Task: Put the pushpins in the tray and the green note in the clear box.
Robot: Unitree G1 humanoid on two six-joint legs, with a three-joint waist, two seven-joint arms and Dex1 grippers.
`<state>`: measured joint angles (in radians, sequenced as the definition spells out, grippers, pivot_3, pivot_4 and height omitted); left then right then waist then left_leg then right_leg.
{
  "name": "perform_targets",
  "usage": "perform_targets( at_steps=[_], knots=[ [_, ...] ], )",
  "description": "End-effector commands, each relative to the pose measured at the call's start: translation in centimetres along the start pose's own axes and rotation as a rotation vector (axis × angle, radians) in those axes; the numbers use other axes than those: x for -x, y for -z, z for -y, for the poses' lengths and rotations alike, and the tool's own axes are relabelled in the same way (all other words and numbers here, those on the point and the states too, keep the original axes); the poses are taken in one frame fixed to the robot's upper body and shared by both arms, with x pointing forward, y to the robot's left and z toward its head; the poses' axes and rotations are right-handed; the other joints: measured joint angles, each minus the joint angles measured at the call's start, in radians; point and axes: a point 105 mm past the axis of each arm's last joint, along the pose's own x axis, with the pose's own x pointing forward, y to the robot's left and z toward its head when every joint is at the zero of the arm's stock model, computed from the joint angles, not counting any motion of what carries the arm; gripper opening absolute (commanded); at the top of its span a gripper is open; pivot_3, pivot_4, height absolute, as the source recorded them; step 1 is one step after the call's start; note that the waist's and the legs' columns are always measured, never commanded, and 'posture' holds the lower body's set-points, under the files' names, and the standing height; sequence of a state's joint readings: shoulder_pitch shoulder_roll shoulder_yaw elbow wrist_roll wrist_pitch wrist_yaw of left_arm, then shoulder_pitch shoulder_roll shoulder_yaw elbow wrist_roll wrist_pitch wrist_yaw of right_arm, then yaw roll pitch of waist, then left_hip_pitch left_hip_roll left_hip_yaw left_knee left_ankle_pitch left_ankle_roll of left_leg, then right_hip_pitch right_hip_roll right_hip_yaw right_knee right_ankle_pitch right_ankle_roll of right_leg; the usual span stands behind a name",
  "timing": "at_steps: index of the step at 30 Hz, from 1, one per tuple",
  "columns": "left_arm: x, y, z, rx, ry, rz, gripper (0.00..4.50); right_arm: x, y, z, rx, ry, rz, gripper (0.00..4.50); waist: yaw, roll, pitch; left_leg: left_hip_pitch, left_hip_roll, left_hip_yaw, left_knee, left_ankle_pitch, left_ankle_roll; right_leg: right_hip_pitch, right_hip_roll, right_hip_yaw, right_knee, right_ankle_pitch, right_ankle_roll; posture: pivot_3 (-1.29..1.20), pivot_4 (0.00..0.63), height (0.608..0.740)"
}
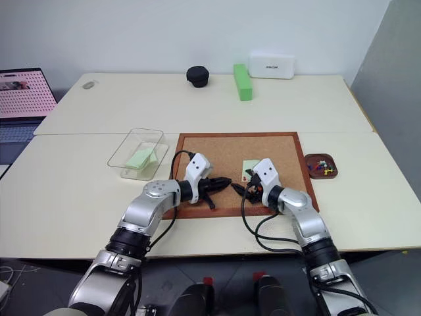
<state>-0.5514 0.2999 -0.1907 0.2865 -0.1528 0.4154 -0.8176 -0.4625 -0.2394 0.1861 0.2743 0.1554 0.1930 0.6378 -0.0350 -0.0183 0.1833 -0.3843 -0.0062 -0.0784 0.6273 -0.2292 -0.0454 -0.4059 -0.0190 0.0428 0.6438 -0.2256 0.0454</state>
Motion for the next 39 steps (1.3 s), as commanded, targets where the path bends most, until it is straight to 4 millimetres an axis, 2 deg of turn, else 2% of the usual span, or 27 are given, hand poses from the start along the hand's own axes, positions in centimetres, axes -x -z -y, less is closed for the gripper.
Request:
perform_targets(
  at_steps=[1, 14, 22, 28, 34, 37, 39],
  knots=[
    [-0.2, 2.7, 0.8, 0.046, 0.022, -0.097, 0.0, -0.3, -0.8, 0.2, 0.021, -0.006, 0.027, 2.43, 0.0, 0.0, 0.0, 0.0, 0.0, 0.0, 0.0, 0.0, 0.0, 0.0, 0.0, 0.0, 0.0, 0.0, 0.0, 0.0, 0.15, 0.74],
    [-0.3, 2.9, 1.1, 0.035, 0.035, -0.106, 0.0, 0.2, -0.7, 0.6, 0.031, 0.008, 0.023, 0.07, 0.0, 0.0, 0.0, 0.0, 0.0, 0.0, 0.0, 0.0, 0.0, 0.0, 0.0, 0.0, 0.0, 0.0, 0.0, 0.0, 0.15, 0.74],
    [-0.3, 2.7, 1.0, 0.035, 0.031, -0.1, 0.0, 0.6, -2.2, 1.0, 0.006, 0.031, 0.084, 0.07, 0.0, 0.0, 0.0, 0.0, 0.0, 0.0, 0.0, 0.0, 0.0, 0.0, 0.0, 0.0, 0.0, 0.0, 0.0, 0.0, 0.15, 0.74],
    [-0.1, 3.1, 1.1, 0.037, 0.03, -0.105, 0.0, 2.0, -5.9, 1.6, -0.039, 0.065, 0.203, 0.07, 0.001, 0.0, 0.0, -0.002, 0.0, 0.0, 0.0, 0.0, 0.0, -0.001, 0.0, 0.0, 0.0, 0.0, 0.0, 0.0, 0.15, 0.74],
    [-0.2, 3.0, 1.0, 0.034, 0.027, -0.101, 0.0, 2.6, -7.3, 2.0, -0.046, 0.089, 0.229, 0.07, 0.001, 0.0, 0.0, -0.001, 0.0, 0.0, 0.0, 0.0, 0.0, -0.001, 0.0, 0.0, 0.0, 0.0, 0.0, 0.0, 0.15, 0.74],
    [-0.2, 2.0, 0.8, 0.063, 0.013, -0.051, 0.0, 2.7, -7.4, 2.2, -0.05, 0.099, 0.23, 0.07, 0.001, 0.0, 0.0, -0.001, 0.0, 0.0, 0.0, 0.0, 0.0, -0.001, 0.0, 0.0, 0.0, 0.0, 0.0, 0.0, 0.15, 0.74],
    [-0.1, 0.5, 0.7, 0.121, 0.022, 0.028, 0.0, 2.8, -7.6, 2.3, -0.046, 0.102, 0.232, 0.07, 0.001, 0.0, 0.0, -0.001, 0.0, 0.0, 0.0, 0.0, 0.0, -0.001, 0.0, 0.0, 0.0, 0.0, 0.0, 0.0, 0.15, 0.74]
  ],
)
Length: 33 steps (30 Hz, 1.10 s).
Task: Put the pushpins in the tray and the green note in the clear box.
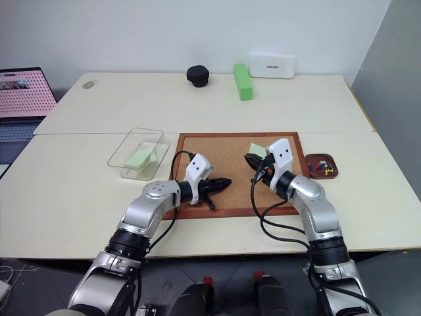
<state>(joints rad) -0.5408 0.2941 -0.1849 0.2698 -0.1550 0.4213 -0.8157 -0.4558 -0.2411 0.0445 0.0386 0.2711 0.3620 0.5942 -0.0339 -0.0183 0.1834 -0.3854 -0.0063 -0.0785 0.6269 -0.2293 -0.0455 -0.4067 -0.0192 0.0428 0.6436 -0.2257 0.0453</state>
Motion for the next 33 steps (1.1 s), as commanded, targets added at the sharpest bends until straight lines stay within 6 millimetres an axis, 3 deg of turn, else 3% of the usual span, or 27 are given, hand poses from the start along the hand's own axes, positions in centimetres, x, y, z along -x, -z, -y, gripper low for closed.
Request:
perform_targets(
  at_steps=[1, 7, 14, 19, 22, 27, 33],
  knots=[
    [0.1, -0.2, 0.5, 0.141, 0.03, 0.056, 0.19, 0.3, -2.6, 0.3, 0.03, 0.006, 0.077, 0.03, 0.0, 0.0, 0.0, 0.0, 0.0, 0.0, 0.0, 0.0, 0.0, 0.0, 0.0, 0.0, 0.0, 0.0, 0.0, 0.0, 0.15, 0.74],
    [1.6, -3.4, -0.5, 0.4, 0.032, 0.217, 1.22, 0.8, -3.3, -0.1, 0.096, -0.036, 0.073, 0.0, -0.001, 0.0, 0.001, -0.005, 0.0, -0.001, 0.001, 0.0, 0.0, -0.004, 0.0, -0.001, 0.0, 0.0, 0.0, 0.0, 0.15, 0.74],
    [3.3, -5.3, -2.0, 0.712, 0.042, 0.337, 2.39, 2.1, -2.4, -1.0, 0.315, -0.166, 0.003, 0.0, -0.002, -0.001, 0.002, -0.007, 0.0, -0.001, 0.001, 0.0, 0.0, -0.005, 0.0, -0.002, 0.0, 0.0, 0.0, 0.0, 0.15, 0.74],
    [3.7, -5.8, -1.2, 0.825, 0.112, 0.342, 3.41, 2.7, -2.6, -1.1, 0.587, -0.19, 0.019, 0.0, -0.003, -0.002, 0.002, -0.007, 0.0, -0.001, 0.001, 0.0, 0.0, -0.005, 0.0, -0.001, 0.0, 0.0, 0.001, 0.0, 0.15, 0.74],
    [3.7, -7.0, -0.4, 0.9, 0.204, 0.366, 3.94, 2.8, -2.5, -1.9, 0.876, -0.22, 0.056, 0.0, -0.003, -0.002, 0.002, -0.007, 0.0, -0.001, 0.001, 0.0, 0.0, -0.005, 0.0, -0.001, 0.0, 0.0, 0.001, 0.0, 0.15, 0.74],
    [3.4, -8.0, 0.8, 0.972, 0.307, 0.352, 3.94, 2.6, -2.2, -3.5, 1.069, -0.281, 0.133, 0.0, -0.004, -0.004, 0.003, -0.007, 0.0, -0.001, 0.001, 0.0, -0.001, -0.005, 0.0, -0.001, 0.0, 0.0, 0.001, 0.0, 0.15, 0.74],
    [2.9, -8.1, 2.1, 0.933, 0.347, 0.299, 3.94, 2.7, -1.5, -4.7, 1.118, -0.337, 0.165, 0.0, -0.004, -0.004, 0.004, -0.007, 0.0, -0.001, 0.001, 0.001, -0.003, -0.005, 0.0, -0.001, 0.0, 0.0, 0.001, 0.0, 0.15, 0.74]
  ],
)
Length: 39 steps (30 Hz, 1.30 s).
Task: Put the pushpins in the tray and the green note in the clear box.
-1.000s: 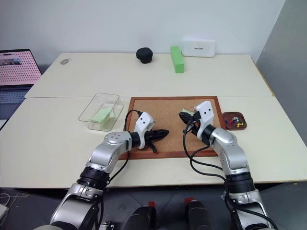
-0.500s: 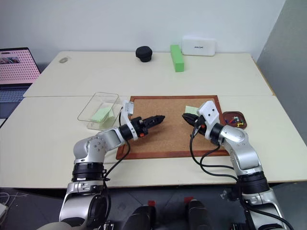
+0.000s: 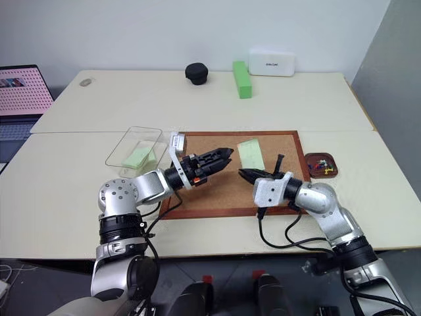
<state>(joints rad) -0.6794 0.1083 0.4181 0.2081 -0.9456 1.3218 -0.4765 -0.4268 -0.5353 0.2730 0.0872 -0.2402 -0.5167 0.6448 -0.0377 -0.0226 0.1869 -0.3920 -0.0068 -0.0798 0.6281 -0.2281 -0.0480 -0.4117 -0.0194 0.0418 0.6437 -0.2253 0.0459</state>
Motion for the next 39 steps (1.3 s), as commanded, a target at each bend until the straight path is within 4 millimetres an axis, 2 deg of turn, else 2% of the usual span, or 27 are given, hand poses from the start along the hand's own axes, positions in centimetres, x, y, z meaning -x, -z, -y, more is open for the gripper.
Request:
perform_targets(
  at_steps=[1, 6, 27, 31, 39],
  knots=[
    [-0.6, 0.8, 1.1, -0.052, 0.037, -0.055, 3.94, -0.3, -1.3, 0.6, 0.072, 0.02, 0.059, 0.0, 0.0, 0.0, 0.0, 0.0, 0.0, 0.0, 0.0, 0.0, -0.001, 0.0, 0.0, 0.0, 0.0, 0.0, 0.0, 0.0, 0.15, 0.74],
    [-0.7, 1.3, 1.5, -0.096, 0.061, -0.068, 3.94, -0.7, -1.9, 0.4, 0.063, 0.03, 0.078, 0.0, 0.002, 0.0, 0.0, 0.0, 0.0, 0.0, 0.0, 0.0, -0.001, 0.0, 0.0, 0.0, 0.0, 0.0, 0.0, 0.0, 0.15, 0.74],
    [-0.3, 0.8, 1.0, -0.125, 0.041, -0.052, 0.06, -1.2, -2.4, 0.7, 0.039, 0.056, 0.096, 0.0, 0.003, 0.0, 0.0, 0.0, 0.0, 0.0, 0.0, 0.0, -0.001, 0.0, 0.0, 0.0, 0.0, 0.0, 0.0, 0.0, 0.15, 0.74],
    [-0.2, 0.8, 0.7, -0.139, 0.023, -0.057, 0.02, -1.2, -2.5, 0.9, 0.035, 0.062, 0.1, 0.0, 0.003, 0.0, 0.0, 0.0, 0.0, 0.0, 0.0, 0.0, -0.001, 0.0, 0.0, 0.0, 0.0, 0.0, 0.0, 0.0, 0.15, 0.74],
    [0.0, 0.7, -1.0, -0.221, -0.088, -0.07, 0.02, -0.8, -3.4, 1.9, 0.016, 0.104, 0.119, 0.0, 0.004, 0.0, 0.0, 0.0, 0.0, 0.0, 0.0, 0.0, -0.001, 0.0, 0.0, 0.0, 0.001, 0.0, 0.0, 0.0, 0.15, 0.74]
  ],
)
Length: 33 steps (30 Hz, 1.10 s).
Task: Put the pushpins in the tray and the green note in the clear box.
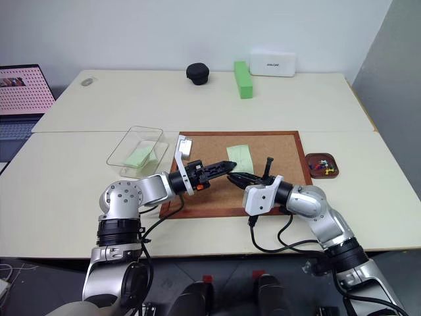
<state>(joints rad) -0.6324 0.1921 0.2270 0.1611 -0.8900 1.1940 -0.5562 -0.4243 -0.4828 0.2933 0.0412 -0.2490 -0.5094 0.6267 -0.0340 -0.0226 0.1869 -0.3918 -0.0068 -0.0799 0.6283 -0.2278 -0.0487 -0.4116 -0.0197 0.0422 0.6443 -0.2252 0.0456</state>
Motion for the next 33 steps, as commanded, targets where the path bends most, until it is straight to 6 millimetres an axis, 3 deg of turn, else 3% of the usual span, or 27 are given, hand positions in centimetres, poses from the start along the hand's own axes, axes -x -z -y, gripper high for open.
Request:
perform_targets(
  at_steps=[1, 9, 11, 14, 17, 22, 28, 33],
  knots=[
    [0.2, -0.3, -0.7, -0.078, -0.051, 0.003, 0.02, 0.3, -1.7, 2.1, 0.019, 0.074, 0.052, 0.0, 0.0, 0.0, 0.0, 0.0, 0.0, 0.0, 0.0, 0.0, 0.0, 0.0, 0.0, 0.0, 0.0, 0.0, 0.0, 0.0, 0.15, 0.74],
    [0.2, -0.7, -1.1, -0.102, -0.07, 0.022, 0.02, 0.4, -2.8, 2.8, -0.043, 0.124, 0.067, 0.0, 0.001, 0.0, 0.0, 0.0, 0.0, 0.0, 0.0, 0.0, 0.0, 0.0, 0.0, 0.0, 0.0, 0.0, 0.0, 0.0, 0.15, 0.74],
    [0.2, -0.6, -0.9, -0.129, -0.069, 0.013, 0.02, 1.0, -1.3, 4.4, -0.155, 0.246, 0.002, 0.0, 0.001, 0.0, 0.0, 0.0, 0.0, 0.0, 0.0, 0.0, 0.0, 0.0, 0.0, 0.0, 0.0, 0.0, 0.0, 0.0, 0.15, 0.74],
    [0.1, 0.0, 0.0, -0.282, -0.067, -0.044, 0.02, 3.2, 2.6, 6.9, -0.316, 0.447, -0.168, 0.0, 0.002, 0.0, 0.0, 0.0, 0.0, 0.0, 0.0, 0.0, 0.0, 0.0, 0.0, 0.0, 0.001, 0.0, 0.0, 0.0, 0.15, 0.74],
    [-0.4, 0.1, 1.8, -0.516, -0.055, -0.084, 0.02, 5.6, 6.5, 7.4, -0.424, 0.564, -0.359, 0.0, 0.005, 0.0, 0.0, 0.0, -0.001, 0.0, 0.0, 0.0, 0.0, 0.0, -0.001, 0.0, 0.001, 0.0, 0.0, 0.0, 0.15, 0.74],
    [-1.4, 1.5, 4.3, -0.891, 0.019, -0.165, 0.02, 10.3, 10.7, 8.0, -0.64, 0.807, -0.58, 0.0, 0.006, 0.001, 0.0, 0.0, 0.0, 0.0, -0.001, 0.0, 0.0, 0.0, -0.001, 0.0, 0.001, 0.0, -0.003, 0.0, 0.15, 0.74],
    [-2.7, 3.2, 3.9, -1.158, 0.081, -0.244, 0.02, 14.1, 13.4, 8.3, -0.876, 1.014, -0.702, 0.0, 0.002, 0.001, 0.0, 0.0, 0.0, 0.001, 0.0, 0.0, 0.001, 0.0, -0.001, 0.001, 0.001, -0.001, -0.002, 0.0, 0.15, 0.74],
    [-3.7, 3.2, 3.6, -1.167, 0.095, -0.228, 0.02, 14.8, 13.7, 9.0, -0.941, 1.032, -0.709, 0.0, 0.0, 0.001, 0.0, 0.0, 0.0, 0.002, 0.0, 0.0, 0.001, 0.0, 0.0, 0.001, 0.001, -0.001, -0.001, 0.0, 0.15, 0.74]
  ],
)
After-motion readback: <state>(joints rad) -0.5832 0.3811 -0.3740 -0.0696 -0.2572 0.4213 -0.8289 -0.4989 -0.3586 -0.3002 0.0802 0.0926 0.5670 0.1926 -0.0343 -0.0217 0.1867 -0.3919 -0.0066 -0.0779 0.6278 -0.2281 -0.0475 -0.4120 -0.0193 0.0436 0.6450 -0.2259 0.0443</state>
